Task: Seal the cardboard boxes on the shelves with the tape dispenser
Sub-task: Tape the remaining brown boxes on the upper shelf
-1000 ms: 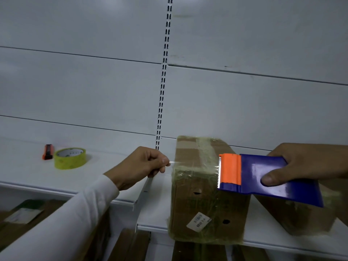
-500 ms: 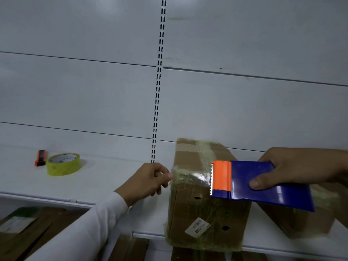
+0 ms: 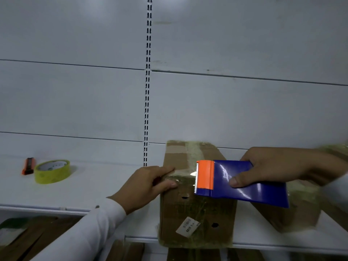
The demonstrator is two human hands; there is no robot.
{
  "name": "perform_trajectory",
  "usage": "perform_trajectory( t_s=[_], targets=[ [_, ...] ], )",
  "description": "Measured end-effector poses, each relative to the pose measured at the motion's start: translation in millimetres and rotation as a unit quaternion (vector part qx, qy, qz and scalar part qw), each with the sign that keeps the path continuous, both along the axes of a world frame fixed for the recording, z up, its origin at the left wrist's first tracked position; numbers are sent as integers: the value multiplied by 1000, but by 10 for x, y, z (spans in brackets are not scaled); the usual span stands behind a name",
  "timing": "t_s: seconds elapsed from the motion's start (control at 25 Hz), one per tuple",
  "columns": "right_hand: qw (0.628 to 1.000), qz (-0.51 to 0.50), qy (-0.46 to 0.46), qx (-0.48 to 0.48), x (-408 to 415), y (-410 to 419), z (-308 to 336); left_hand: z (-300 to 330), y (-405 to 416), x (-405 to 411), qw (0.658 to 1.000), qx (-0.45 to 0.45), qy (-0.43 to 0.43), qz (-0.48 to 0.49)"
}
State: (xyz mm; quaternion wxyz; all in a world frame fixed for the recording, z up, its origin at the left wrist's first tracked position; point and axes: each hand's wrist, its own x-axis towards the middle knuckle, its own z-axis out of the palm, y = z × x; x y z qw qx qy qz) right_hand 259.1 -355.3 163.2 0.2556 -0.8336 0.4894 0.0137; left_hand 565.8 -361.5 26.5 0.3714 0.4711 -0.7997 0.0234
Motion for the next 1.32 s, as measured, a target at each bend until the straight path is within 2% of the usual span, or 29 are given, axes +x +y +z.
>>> perform_trajectory(
  t_s=[0.08,0.12,0.16,0.24,0.32,0.4,0.6,0.76,0.92,1.04,1.16,1.32],
  targets=[
    [1000,-1,11,-8,43,8,-8,68,-18,66,987,-107,-95,77],
    [1000,-4,17,-11,63,10,-10,109,-44,68,979,-159,-93,88],
    [1000,-7,19,-14,71,10,-12,137,-74,26,981,-168,-59,76],
    [1000,-15,12,-16,67,2,-20,133,-135,-141,996,-79,38,-13],
    [1000,-17,19,-15,55,30,-30,-22,-186,-292,994,4,81,-69],
    [1000,5,23,-7,33,30,-54,-126,-247,-284,993,-16,89,-70],
    [999,43,7,-22,-218,-39,-21,-77,-287,-89,996,-48,13,-73],
    [1000,18,8,-5,-705,-69,77,-28,-287,-108,995,-58,-24,-77],
    [1000,7,0,-11,-768,-221,-67,90,-220,-170,994,-49,-72,-72],
    [1000,2,-15,-18,-734,-324,-220,303,-120,-240,984,-56,-171,-8],
    [1000,13,-19,-8,-790,-404,-238,483,-201,-579,954,-89,-283,37],
    [998,43,-36,11,-832,-479,-323,382,-356,-786,940,35,-339,31]
  ],
)
